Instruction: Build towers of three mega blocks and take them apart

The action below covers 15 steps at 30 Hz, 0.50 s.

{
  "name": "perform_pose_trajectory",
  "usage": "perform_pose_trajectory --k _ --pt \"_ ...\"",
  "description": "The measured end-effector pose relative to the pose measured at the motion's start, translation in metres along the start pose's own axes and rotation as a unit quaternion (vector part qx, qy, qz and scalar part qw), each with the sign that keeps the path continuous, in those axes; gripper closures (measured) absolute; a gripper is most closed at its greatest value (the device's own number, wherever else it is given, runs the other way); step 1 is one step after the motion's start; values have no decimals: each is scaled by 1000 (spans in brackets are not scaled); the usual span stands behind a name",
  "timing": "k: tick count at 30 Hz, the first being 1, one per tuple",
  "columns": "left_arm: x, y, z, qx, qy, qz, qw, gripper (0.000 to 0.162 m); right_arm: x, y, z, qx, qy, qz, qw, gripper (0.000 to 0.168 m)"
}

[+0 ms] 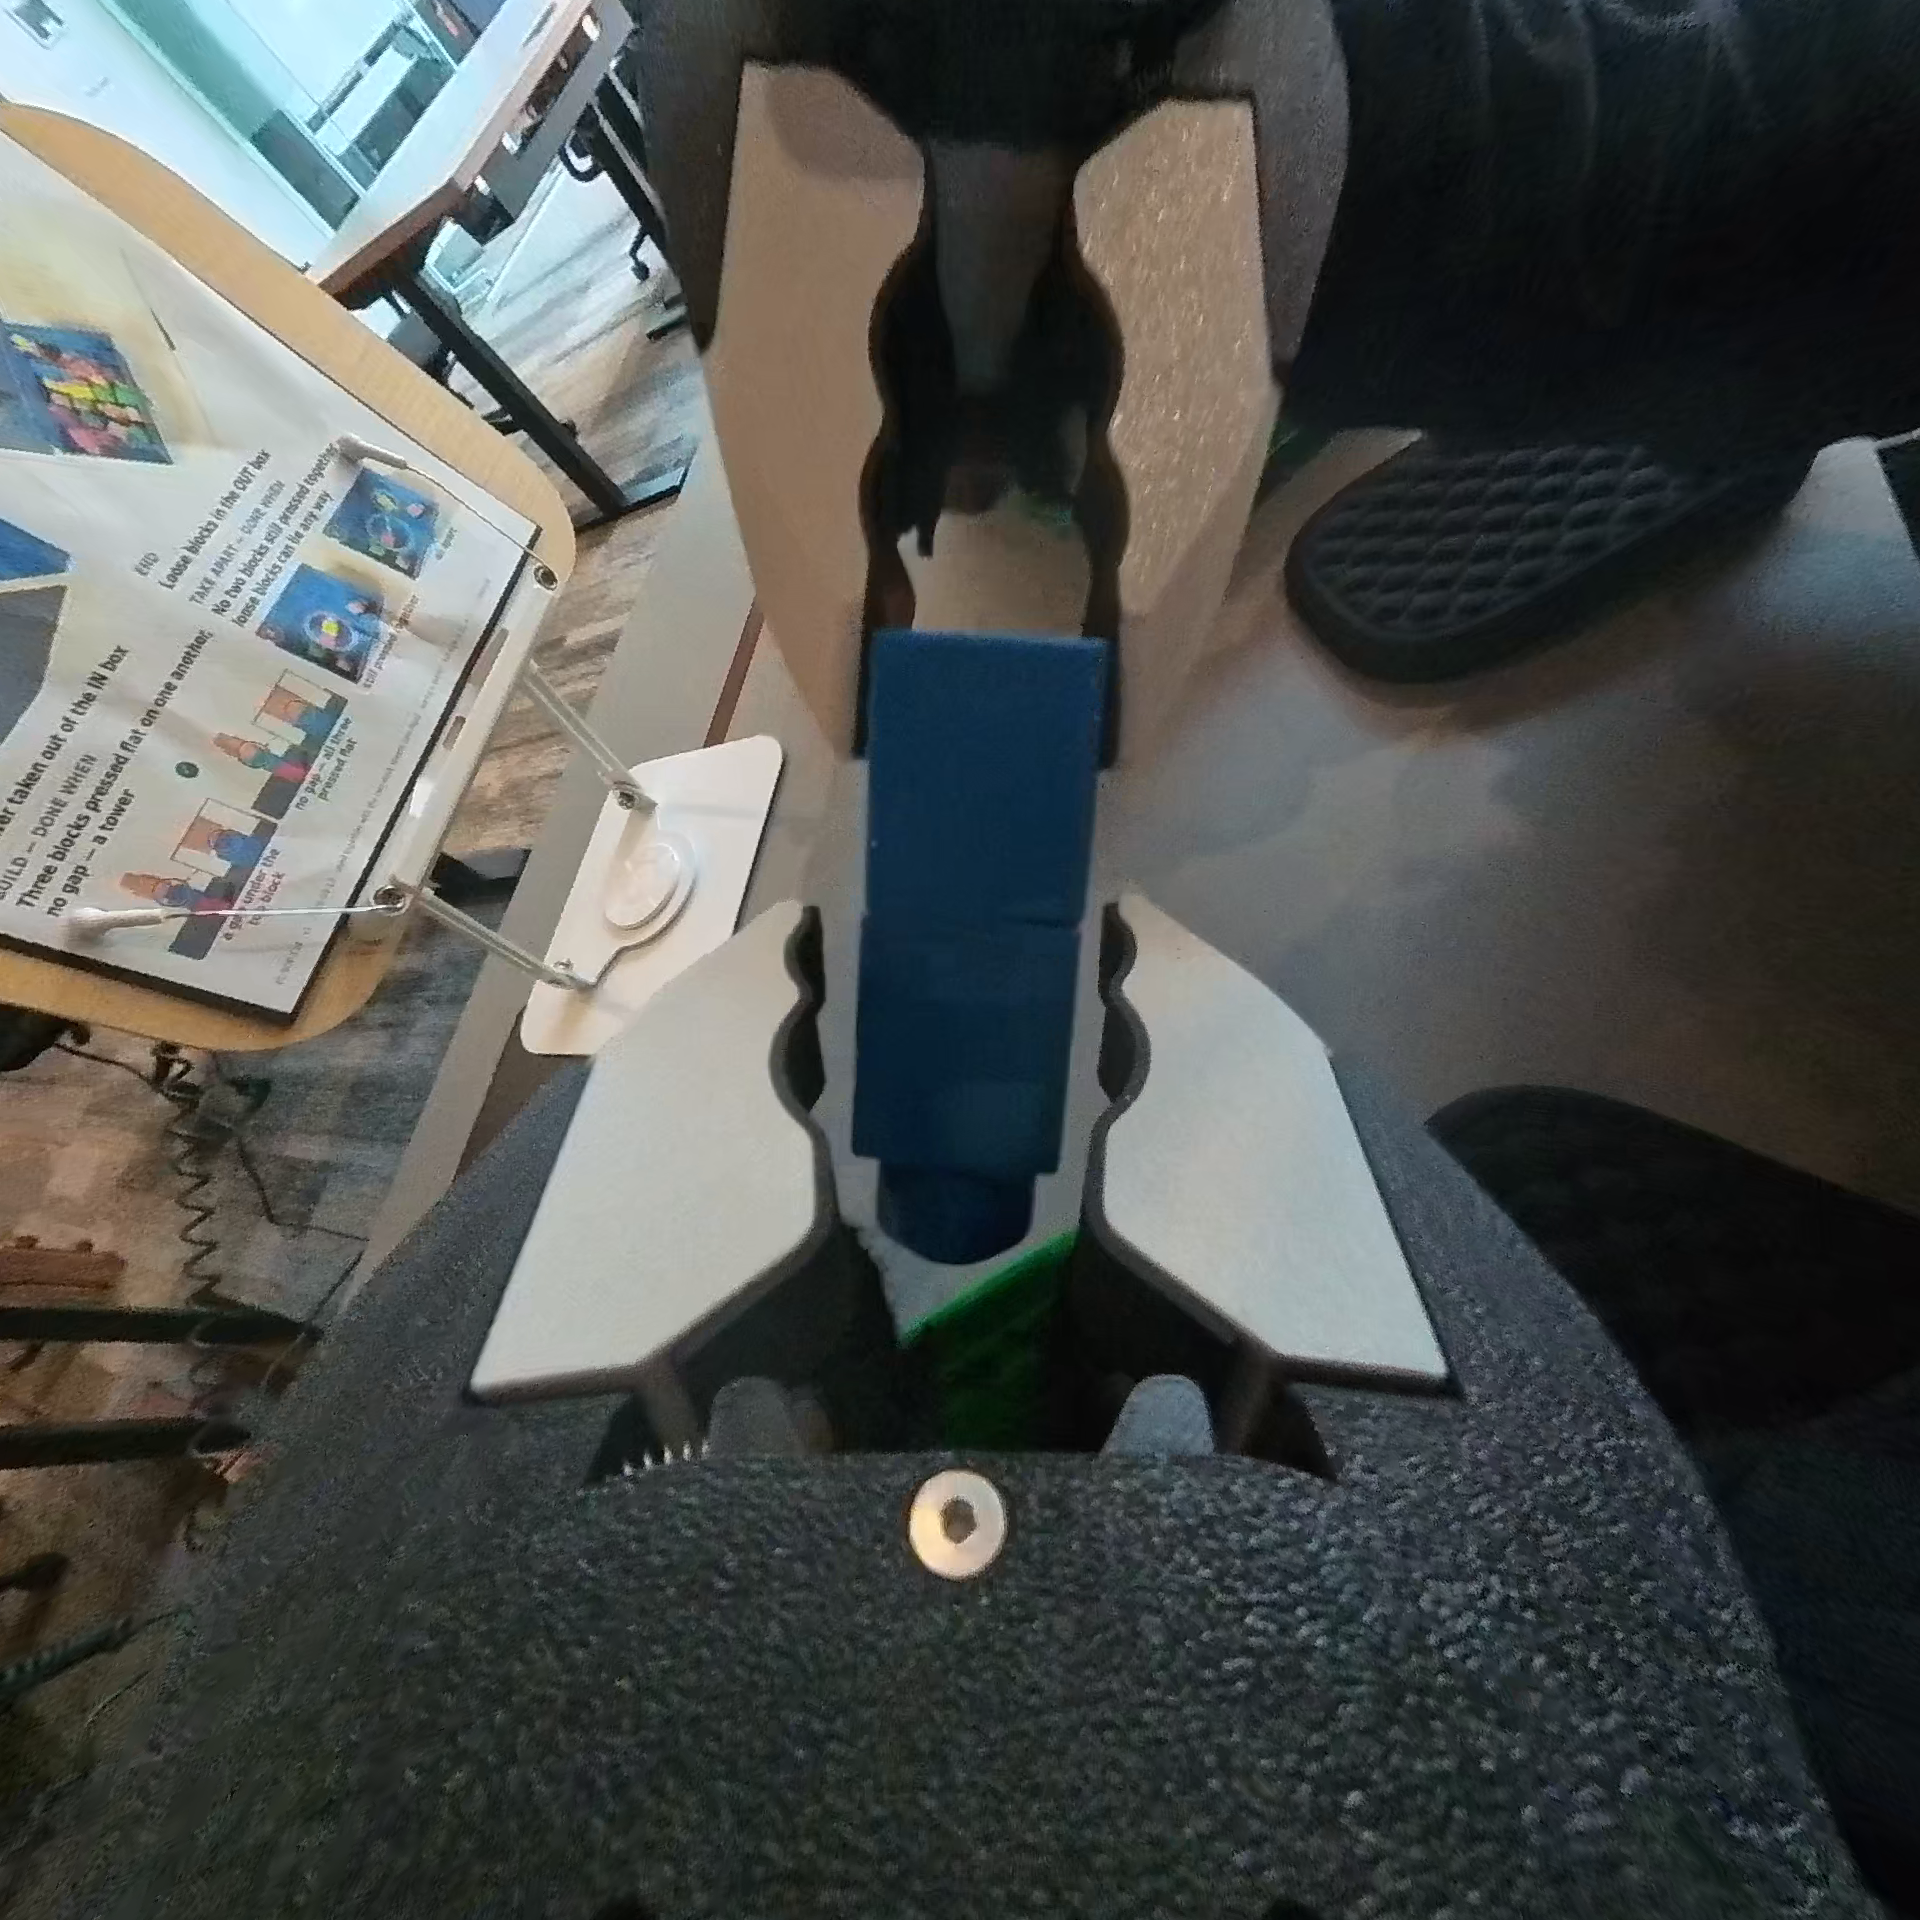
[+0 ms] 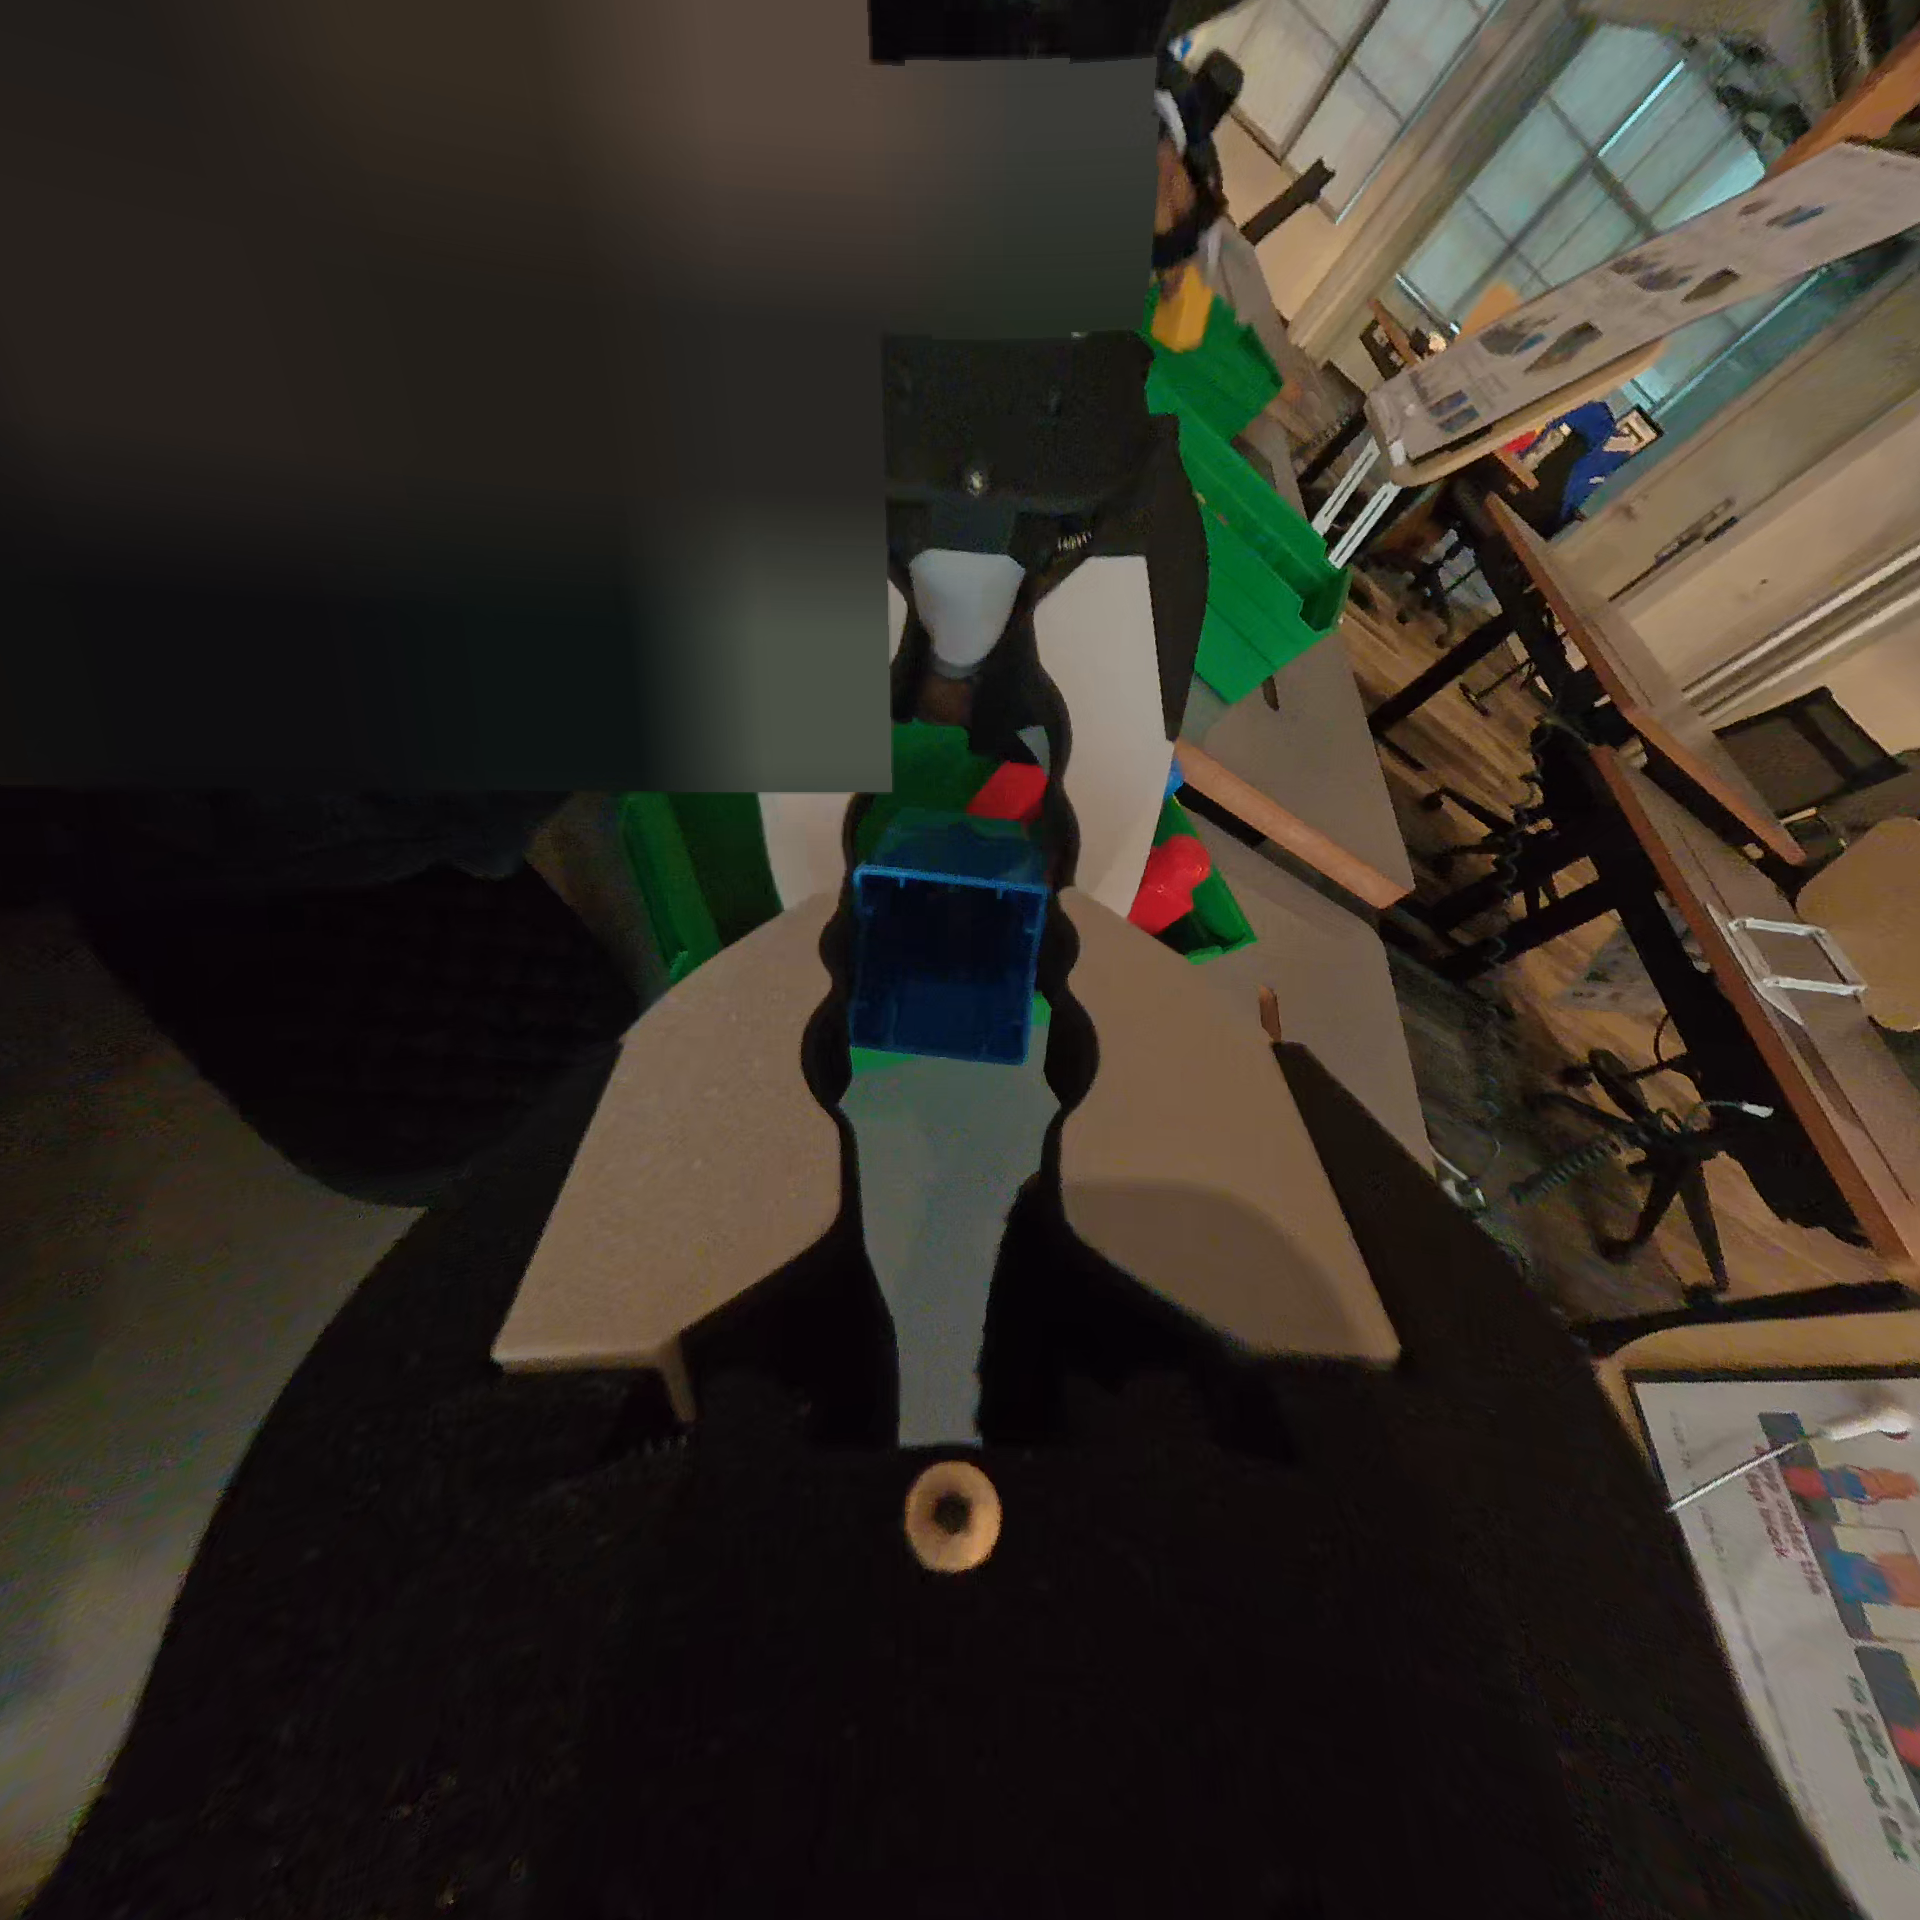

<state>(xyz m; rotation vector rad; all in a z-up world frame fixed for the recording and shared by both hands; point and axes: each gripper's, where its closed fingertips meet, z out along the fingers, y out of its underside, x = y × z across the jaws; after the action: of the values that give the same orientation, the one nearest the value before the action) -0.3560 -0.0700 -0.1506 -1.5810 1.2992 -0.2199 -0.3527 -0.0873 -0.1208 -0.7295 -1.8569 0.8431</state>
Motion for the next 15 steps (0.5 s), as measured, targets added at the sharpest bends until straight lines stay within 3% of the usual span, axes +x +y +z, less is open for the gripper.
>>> perform_pose_trajectory --k 5,15 --pt "2 8 7 -29 7 15 999 121 -4 -3 -4 6 -9 -8 1000 134" --pt "6 14 10 -71 13 21 997 123 -2 11 -1 -51 19 -16 998 124"
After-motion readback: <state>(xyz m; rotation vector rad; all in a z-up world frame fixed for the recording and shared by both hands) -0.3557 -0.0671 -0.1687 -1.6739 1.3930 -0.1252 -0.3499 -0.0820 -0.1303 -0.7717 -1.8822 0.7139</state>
